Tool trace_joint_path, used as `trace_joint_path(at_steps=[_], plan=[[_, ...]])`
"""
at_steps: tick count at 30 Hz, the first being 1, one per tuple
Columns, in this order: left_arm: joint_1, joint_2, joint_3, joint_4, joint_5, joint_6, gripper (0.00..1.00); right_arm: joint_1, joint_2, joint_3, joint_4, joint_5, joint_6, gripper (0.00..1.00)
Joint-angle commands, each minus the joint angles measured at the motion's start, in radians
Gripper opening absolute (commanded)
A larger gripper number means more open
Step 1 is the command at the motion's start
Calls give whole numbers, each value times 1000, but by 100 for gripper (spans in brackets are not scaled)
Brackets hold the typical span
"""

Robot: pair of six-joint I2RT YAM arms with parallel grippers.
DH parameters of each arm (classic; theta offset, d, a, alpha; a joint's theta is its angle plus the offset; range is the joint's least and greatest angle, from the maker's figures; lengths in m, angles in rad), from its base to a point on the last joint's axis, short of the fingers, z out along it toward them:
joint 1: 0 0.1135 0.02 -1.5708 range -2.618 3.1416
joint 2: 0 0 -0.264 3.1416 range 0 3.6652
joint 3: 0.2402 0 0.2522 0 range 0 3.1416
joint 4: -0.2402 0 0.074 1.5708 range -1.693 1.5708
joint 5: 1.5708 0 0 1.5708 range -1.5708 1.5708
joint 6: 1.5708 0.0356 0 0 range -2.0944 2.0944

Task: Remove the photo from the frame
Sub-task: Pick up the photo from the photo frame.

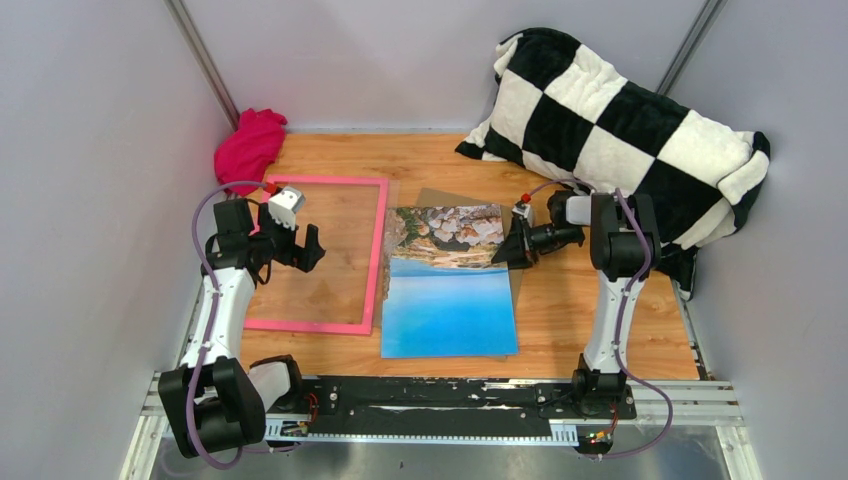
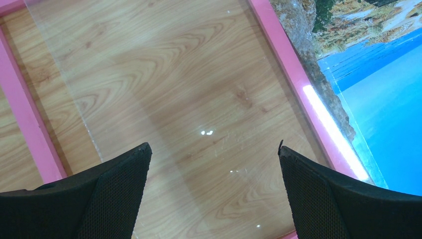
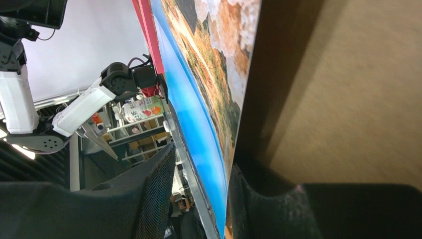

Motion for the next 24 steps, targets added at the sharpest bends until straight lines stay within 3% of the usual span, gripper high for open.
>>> trace_joint_path(at_steps=[1, 8, 10, 15, 24], plan=[[8, -5, -6, 11, -4, 7, 100, 44, 22, 7, 26, -2, 36, 43], [7, -6, -7, 11, -5, 8, 100, 72, 20, 7, 53, 13, 65, 39], [8, -6, -8, 11, -5, 9, 100, 72, 13, 3, 58, 14, 71, 32], [8, -7, -8, 12, -5, 8, 100, 71, -16, -4, 57, 15, 84, 1], [7, -8, -9, 13, -10, 9, 100, 31, -165, -19, 55, 17, 184, 0]])
